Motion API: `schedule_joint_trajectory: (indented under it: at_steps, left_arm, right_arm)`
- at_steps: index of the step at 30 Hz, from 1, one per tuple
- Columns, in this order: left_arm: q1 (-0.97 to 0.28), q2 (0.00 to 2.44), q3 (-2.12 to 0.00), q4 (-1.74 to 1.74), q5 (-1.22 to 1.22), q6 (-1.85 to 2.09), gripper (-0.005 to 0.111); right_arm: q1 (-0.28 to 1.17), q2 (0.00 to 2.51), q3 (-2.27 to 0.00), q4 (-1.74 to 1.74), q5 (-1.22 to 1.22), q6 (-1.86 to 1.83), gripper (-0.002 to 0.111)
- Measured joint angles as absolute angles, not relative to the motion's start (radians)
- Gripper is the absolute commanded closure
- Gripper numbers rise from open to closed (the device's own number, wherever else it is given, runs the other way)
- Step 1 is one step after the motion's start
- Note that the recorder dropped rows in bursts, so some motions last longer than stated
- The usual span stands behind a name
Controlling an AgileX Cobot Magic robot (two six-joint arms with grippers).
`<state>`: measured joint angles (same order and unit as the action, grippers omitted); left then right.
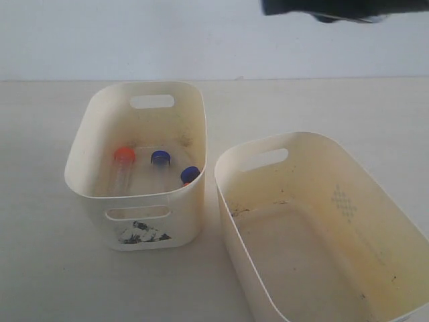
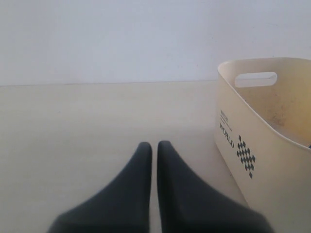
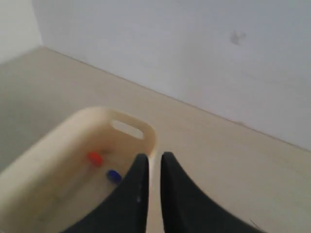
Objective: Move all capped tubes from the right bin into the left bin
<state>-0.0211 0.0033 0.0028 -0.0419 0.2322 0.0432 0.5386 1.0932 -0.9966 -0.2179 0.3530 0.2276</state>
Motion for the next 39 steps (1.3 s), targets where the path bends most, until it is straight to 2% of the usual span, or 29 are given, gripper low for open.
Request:
schedule_joint_trajectory:
  at_steps: [4,11,16,21,31,39]
  left_arm:
    - [-0.021,0.003,0.003,-0.042,0.232,0.043,0.102]
    - [-0.021,0.003,0.003,-0.042,0.232,0.043,0.102]
    - [-0.021,0.003,0.003,-0.042,0.232,0.043,0.102]
    - [-0.021,0.003,0.003,-0.042,0.232,0.043,0.102]
    - [-0.021,0.003,0.003,-0.042,0.232,0.043,0.102]
    - [-0.021,0.003,0.003,-0.042,0.232,0.043,0.102]
  right_arm:
    - [0.364,0.972,-0.876,-0.215,0.352,0.249,0.099]
    - [0.129,0.646,-0.564,-0.21,0.159,0.285,0.099]
    - [0.006,0.275,-0.239,-0.197,0.073,0.29,0.099]
    - [-0.022,0.053,-0.013,-0.193,0.006,0.262,0.099]
    - [-0.024,0.007,-0.005,-0.191,0.262,0.276,0.099]
    - [-0.026,0.004,0.001,-0.05,0.32,0.103,0.099]
